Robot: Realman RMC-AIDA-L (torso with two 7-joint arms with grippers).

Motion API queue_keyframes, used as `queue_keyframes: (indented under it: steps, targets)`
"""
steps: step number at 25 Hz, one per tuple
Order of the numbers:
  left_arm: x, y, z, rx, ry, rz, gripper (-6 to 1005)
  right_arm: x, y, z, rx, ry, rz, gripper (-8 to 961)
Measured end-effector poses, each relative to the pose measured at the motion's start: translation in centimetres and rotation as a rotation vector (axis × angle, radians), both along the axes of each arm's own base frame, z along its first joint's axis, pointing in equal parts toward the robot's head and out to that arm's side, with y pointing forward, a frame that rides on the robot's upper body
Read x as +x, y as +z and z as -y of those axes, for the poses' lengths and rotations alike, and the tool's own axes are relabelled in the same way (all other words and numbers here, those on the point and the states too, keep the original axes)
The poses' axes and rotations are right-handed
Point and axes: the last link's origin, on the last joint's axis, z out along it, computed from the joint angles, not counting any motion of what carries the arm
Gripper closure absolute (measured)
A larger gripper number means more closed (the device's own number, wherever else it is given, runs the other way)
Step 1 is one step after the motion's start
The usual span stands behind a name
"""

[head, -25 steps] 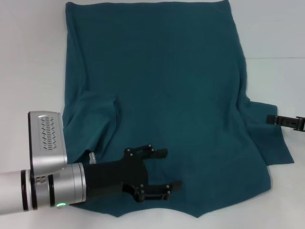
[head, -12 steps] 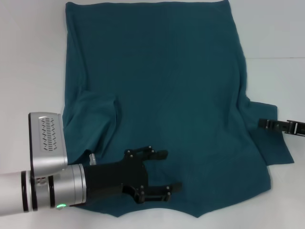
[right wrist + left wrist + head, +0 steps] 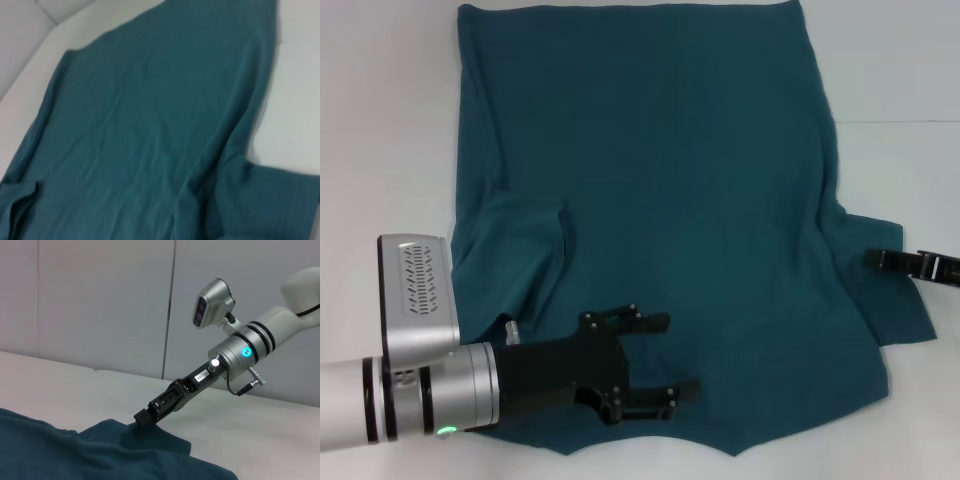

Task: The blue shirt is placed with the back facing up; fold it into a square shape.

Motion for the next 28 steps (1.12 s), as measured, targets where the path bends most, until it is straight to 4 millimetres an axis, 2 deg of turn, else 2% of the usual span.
queue_keyframes:
  steps: [6, 12, 23, 28]
  targets:
    - [0.0, 0.0, 0.0, 0.0, 0.001, 0.0, 167, 0.0, 0.0, 0.1, 0.008, -0.003, -0.015, 475]
    - [0.0, 0.0, 0.0, 0.001, 0.0, 0.0, 166, 0.2, 0.0, 0.1, 0.018, -0.013, -0.024, 717]
    - [0.0, 0.0, 0.0, 0.001, 0.003, 0.002, 167, 0.8, 1.3, 0.1, 0.168, -0.011, -0.062, 923]
    - [0.0, 0.1, -0.1, 0.003, 0.006, 0.006, 167, 0.6, 1.6, -0.4, 0.216, 0.007, -0.071, 954]
